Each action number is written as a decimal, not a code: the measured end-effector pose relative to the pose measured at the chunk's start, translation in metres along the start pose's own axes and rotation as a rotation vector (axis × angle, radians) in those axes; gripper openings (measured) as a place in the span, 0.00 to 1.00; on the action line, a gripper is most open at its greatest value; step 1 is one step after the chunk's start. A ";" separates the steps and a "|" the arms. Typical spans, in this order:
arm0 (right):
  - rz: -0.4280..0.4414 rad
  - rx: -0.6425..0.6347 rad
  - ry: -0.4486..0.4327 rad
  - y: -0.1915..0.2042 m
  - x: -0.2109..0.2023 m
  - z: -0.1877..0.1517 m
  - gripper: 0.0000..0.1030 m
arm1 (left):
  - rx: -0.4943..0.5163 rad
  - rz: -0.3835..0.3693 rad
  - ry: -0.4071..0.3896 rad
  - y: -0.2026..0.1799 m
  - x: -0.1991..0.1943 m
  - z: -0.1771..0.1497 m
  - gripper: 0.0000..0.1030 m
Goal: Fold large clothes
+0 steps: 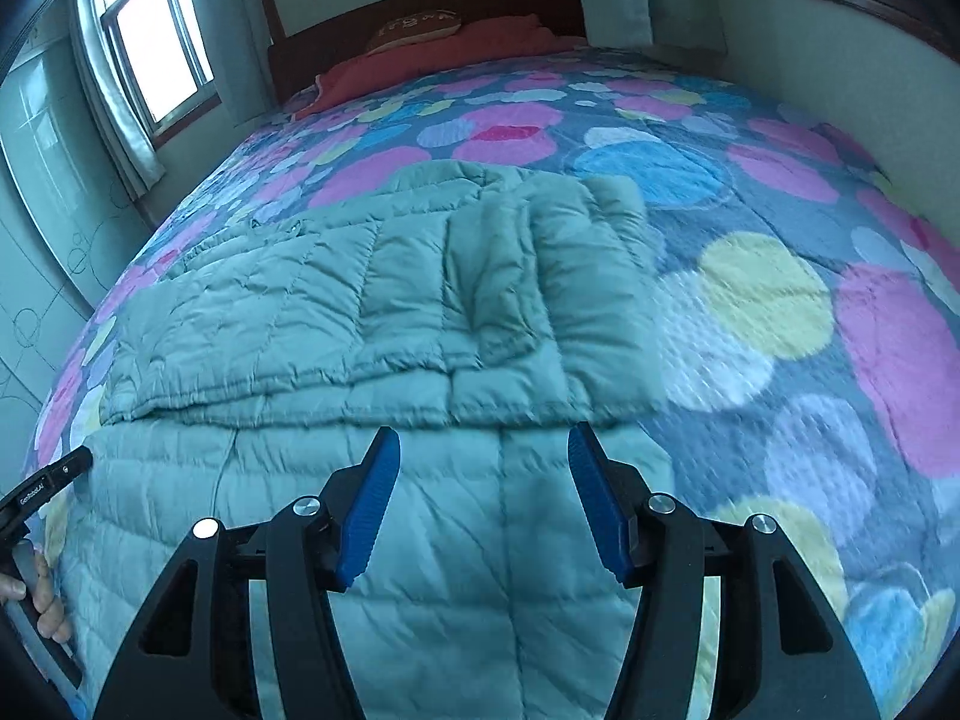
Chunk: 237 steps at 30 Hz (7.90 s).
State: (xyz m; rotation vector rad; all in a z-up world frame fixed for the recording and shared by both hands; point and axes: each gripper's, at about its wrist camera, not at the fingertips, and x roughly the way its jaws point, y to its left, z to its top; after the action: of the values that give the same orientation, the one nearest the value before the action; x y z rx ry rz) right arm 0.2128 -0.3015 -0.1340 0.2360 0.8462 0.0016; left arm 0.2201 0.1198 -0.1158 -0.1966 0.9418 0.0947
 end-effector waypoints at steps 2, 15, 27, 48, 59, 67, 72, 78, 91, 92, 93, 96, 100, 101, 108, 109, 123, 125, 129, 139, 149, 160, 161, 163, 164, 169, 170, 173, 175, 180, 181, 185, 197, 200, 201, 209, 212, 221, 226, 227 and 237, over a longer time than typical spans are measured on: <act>-0.016 0.037 0.019 -0.019 -0.016 -0.018 0.57 | -0.029 0.014 0.007 0.017 -0.013 -0.015 0.64; -0.001 0.262 0.103 -0.098 -0.090 -0.134 0.57 | -0.245 -0.044 0.084 0.088 -0.094 -0.118 0.64; 0.140 0.333 0.084 -0.078 -0.118 -0.182 0.61 | -0.390 -0.205 0.117 0.081 -0.106 -0.161 0.65; 0.275 0.423 0.047 -0.071 -0.095 -0.177 0.08 | -0.458 -0.342 0.084 0.072 -0.083 -0.154 0.09; 0.317 0.332 -0.078 -0.062 -0.142 -0.167 0.03 | -0.393 -0.385 -0.071 0.075 -0.136 -0.141 0.02; 0.377 0.296 -0.181 -0.055 -0.172 -0.130 0.03 | -0.339 -0.448 -0.179 0.060 -0.170 -0.094 0.02; 0.404 0.272 -0.247 -0.050 -0.172 -0.083 0.03 | -0.312 -0.455 -0.228 0.047 -0.165 -0.041 0.02; 0.413 0.242 -0.275 -0.039 -0.130 -0.004 0.03 | -0.266 -0.402 -0.251 0.020 -0.129 0.026 0.02; 0.355 0.256 -0.184 -0.030 0.018 0.127 0.03 | -0.173 -0.241 -0.185 -0.045 0.017 0.149 0.02; 0.351 0.258 -0.174 -0.030 0.030 0.133 0.03 | -0.163 -0.231 -0.182 -0.048 0.026 0.154 0.02; 0.345 0.260 -0.164 -0.030 0.042 0.140 0.03 | -0.151 -0.217 -0.178 -0.052 0.038 0.161 0.02; 0.320 0.263 -0.125 -0.031 0.079 0.156 0.03 | -0.125 -0.184 -0.151 -0.061 0.070 0.177 0.02; 0.280 0.257 -0.075 -0.030 0.113 0.163 0.03 | -0.079 -0.139 -0.129 -0.074 0.100 0.187 0.02; 0.270 0.253 -0.069 -0.030 0.120 0.165 0.03 | -0.071 -0.133 -0.131 -0.077 0.105 0.190 0.02; 0.223 0.212 -0.059 -0.025 0.137 0.178 0.05 | -0.048 -0.099 -0.107 -0.088 0.133 0.206 0.04; 0.222 0.208 -0.053 -0.025 0.138 0.180 0.05 | -0.062 -0.106 -0.104 -0.087 0.134 0.207 0.05; 0.228 0.141 -0.132 -0.001 0.099 0.183 0.55 | 0.012 -0.084 -0.215 -0.086 0.075 0.202 0.61; 0.211 0.088 -0.105 0.016 0.107 0.182 0.55 | 0.052 -0.080 -0.180 -0.094 0.085 0.194 0.59; 0.185 -0.016 -0.067 0.051 0.126 0.180 0.54 | 0.071 -0.073 -0.133 -0.109 0.108 0.188 0.59; 0.084 -0.131 0.060 0.089 0.190 0.171 0.54 | 0.196 0.012 -0.081 -0.141 0.156 0.174 0.60; 0.054 -0.160 0.037 0.092 0.194 0.165 0.55 | 0.201 0.011 -0.057 -0.143 0.164 0.171 0.60; -0.078 -0.088 0.012 0.033 0.169 0.183 0.55 | 0.124 0.058 -0.048 -0.108 0.155 0.185 0.63; -0.085 -0.075 0.035 0.027 0.176 0.181 0.55 | 0.112 0.056 -0.038 -0.104 0.160 0.185 0.64; -0.062 -0.055 0.064 0.020 0.188 0.177 0.58 | 0.098 0.046 -0.030 -0.100 0.166 0.184 0.66; -0.058 -0.051 0.067 0.020 0.190 0.177 0.59 | 0.100 0.047 -0.027 -0.099 0.168 0.184 0.66; -0.045 -0.057 0.065 0.022 0.178 0.178 0.59 | 0.120 0.056 -0.045 -0.099 0.147 0.182 0.66; -0.035 -0.047 0.055 0.019 0.171 0.178 0.59 | 0.124 0.045 -0.064 -0.097 0.137 0.179 0.66; -0.039 -0.028 0.012 0.009 0.143 0.174 0.59 | 0.108 0.030 -0.084 -0.087 0.122 0.171 0.66; -0.063 -0.044 0.012 0.004 0.137 0.169 0.59 | 0.086 0.035 -0.052 -0.078 0.129 0.167 0.66; -0.072 -0.046 0.074 -0.007 0.160 0.155 0.60 | 0.043 0.053 -0.026 -0.063 0.149 0.163 0.75; -0.075 -0.050 0.071 -0.007 0.162 0.154 0.61 | 0.052 0.058 -0.023 -0.063 0.153 0.163 0.76; -0.103 -0.077 0.054 0.000 0.165 0.152 0.63 | 0.064 0.065 -0.023 -0.063 0.157 0.160 0.79; -0.029 0.018 -0.047 -0.024 0.084 0.136 0.63 | -0.082 0.031 -0.041 -0.028 0.083 0.135 0.79; -0.013 0.065 -0.042 -0.039 0.060 0.116 0.63 | -0.139 0.027 -0.049 -0.012 0.058 0.111 0.79; -0.011 0.077 -0.042 -0.043 0.053 0.109 0.63 | -0.154 0.027 -0.050 -0.008 0.052 0.103 0.79; 0.020 0.218 -0.032 -0.078 0.008 0.040 0.63 | -0.287 -0.016 0.000 0.021 0.014 0.027 0.79; 0.060 0.273 0.001 -0.081 0.008 0.015 0.63 | -0.333 -0.051 0.034 0.023 0.017 0.004 0.79; 0.194 0.387 0.029 -0.066 0.030 -0.001 0.64 | -0.431 -0.157 0.018 0.017 0.025 -0.002 0.79; 0.230 0.466 -0.003 -0.065 0.042 0.005 0.64 | -0.484 -0.162 -0.009 0.018 0.035 0.009 0.79; 0.237 0.481 -0.005 -0.066 0.046 0.006 0.64 | -0.481 -0.155 -0.015 0.017 0.037 0.012 0.79; 0.209 0.500 -0.075 -0.065 0.059 0.016 0.63 | -0.495 -0.119 -0.034 0.007 0.049 0.028 0.76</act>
State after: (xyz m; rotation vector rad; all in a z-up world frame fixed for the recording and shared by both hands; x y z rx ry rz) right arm 0.2578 -0.3628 -0.1815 0.7886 0.7340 -0.0236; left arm 0.2699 0.1320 -0.1405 -0.7052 0.8583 0.2202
